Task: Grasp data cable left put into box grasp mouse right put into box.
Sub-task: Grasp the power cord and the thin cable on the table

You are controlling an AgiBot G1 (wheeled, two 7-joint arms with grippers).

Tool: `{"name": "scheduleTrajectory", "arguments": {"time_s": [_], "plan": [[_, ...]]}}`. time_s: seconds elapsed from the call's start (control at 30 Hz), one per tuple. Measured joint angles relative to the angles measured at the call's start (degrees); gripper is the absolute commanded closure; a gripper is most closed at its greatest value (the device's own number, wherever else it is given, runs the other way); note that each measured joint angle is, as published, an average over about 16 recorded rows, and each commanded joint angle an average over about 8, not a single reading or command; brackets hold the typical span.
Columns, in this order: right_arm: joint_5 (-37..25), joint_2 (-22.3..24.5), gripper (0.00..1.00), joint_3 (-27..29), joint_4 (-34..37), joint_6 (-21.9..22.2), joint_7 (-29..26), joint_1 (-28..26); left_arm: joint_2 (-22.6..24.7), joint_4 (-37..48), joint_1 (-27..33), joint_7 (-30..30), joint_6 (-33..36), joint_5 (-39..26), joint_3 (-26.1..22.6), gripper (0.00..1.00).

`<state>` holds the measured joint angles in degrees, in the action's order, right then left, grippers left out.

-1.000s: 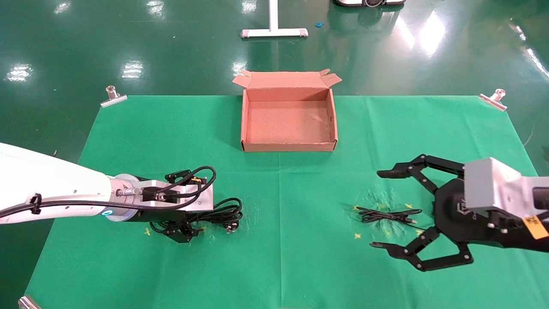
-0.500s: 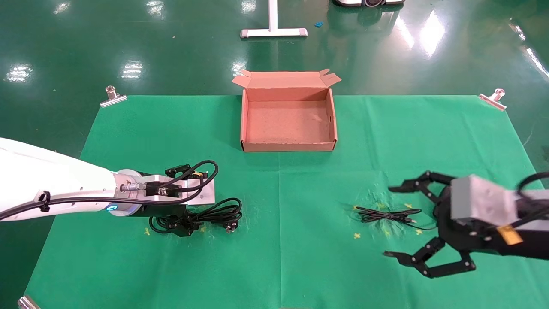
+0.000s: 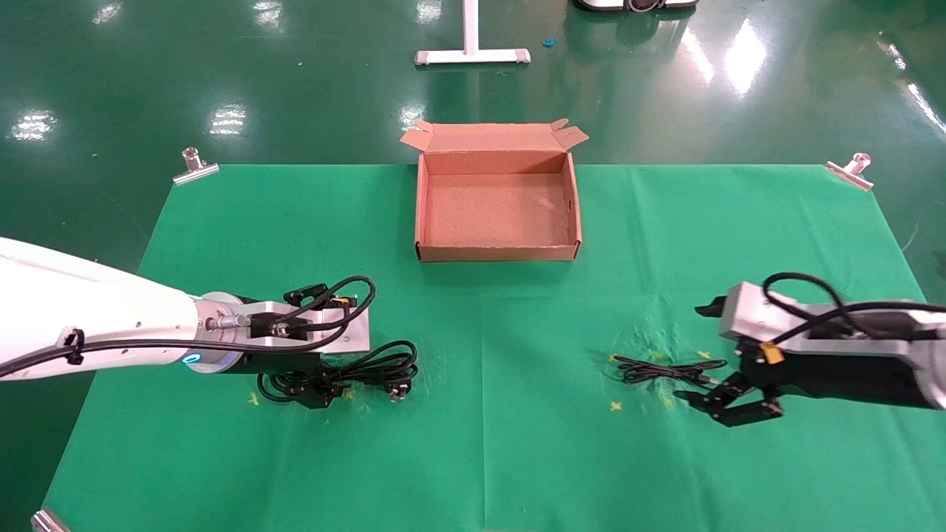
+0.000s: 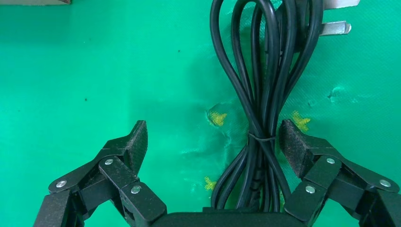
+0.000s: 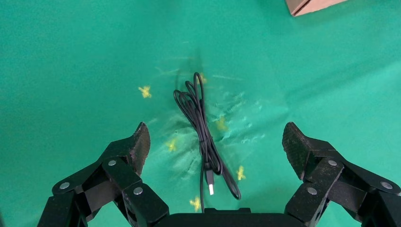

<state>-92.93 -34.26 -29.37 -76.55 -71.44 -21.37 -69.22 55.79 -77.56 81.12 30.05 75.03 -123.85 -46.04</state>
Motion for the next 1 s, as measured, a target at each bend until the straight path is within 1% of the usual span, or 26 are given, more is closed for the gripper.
{"name": "scheduleTrajectory", "arguments": {"time_s": [0.23, 0.5, 0.53, 0.57, 0.6, 0.63, 0.77, 0.8, 0.83, 0.87, 0.9, 1.0], "plan": [[-3.15, -2.51, 0.00, -0.98, 1.78, 4.14, -2.38, 2.24, 0.00, 0.00, 0.00, 0.00, 0.00, 0.00, 0.00, 0.00], [-4.73, -4.31, 0.00, -1.25, 3.69, 8.30, -3.37, 4.80, 0.01, 0.00, 0.00, 0.00, 0.00, -0.01, 0.00, 0.00], [-4.84, -4.43, 0.00, -1.24, 3.83, 8.70, -3.38, 5.02, 0.01, 0.01, 0.00, 0.00, 0.00, -0.01, 0.00, 0.04], [-4.91, -4.55, 0.00, -1.22, 3.95, 9.06, -3.39, 5.22, 0.01, 0.01, -0.01, 0.00, 0.00, -0.01, 0.00, 0.15], [-4.97, -4.64, 0.04, -1.20, 4.04, 9.37, -3.38, 5.39, 0.01, 0.01, -0.01, 0.00, -0.01, -0.01, 0.00, 0.28], [-5.03, -4.72, 0.15, -1.19, 4.12, 9.63, -3.38, 5.53, 0.01, 0.01, -0.01, 0.00, -0.01, -0.01, 0.00, 0.40], [-5.11, -4.92, 0.65, -1.13, 4.31, 10.30, -3.38, 5.87, 0.01, 0.01, -0.01, 0.00, -0.01, -0.01, 0.00, 0.90], [-5.11, -4.95, 0.77, -1.11, 4.34, 10.39, -3.38, 5.92, 0.01, 0.01, -0.01, 0.00, -0.01, -0.01, 0.00, 0.99], [-5.13, -4.96, 0.90, -1.11, 4.36, 10.45, -3.37, 5.94, 0.01, 0.01, -0.01, 0.00, -0.01, -0.01, 0.00, 1.00], [-5.14, -4.97, 0.98, -1.11, 4.37, 10.49, -3.36, 5.96, 0.01, 0.02, -0.02, 0.00, -0.01, -0.01, 0.00, 1.00], [-5.16, -4.98, 1.00, -1.10, 4.39, 10.54, -3.35, 5.98, 0.01, 0.02, -0.02, 0.00, -0.01, -0.01, 0.00, 1.00], [-5.07, -4.94, 1.00, -1.08, 4.36, 10.43, -3.36, 5.93, 0.00, 0.02, -0.02, 0.00, -0.01, 0.00, 0.01, 1.00]]}}
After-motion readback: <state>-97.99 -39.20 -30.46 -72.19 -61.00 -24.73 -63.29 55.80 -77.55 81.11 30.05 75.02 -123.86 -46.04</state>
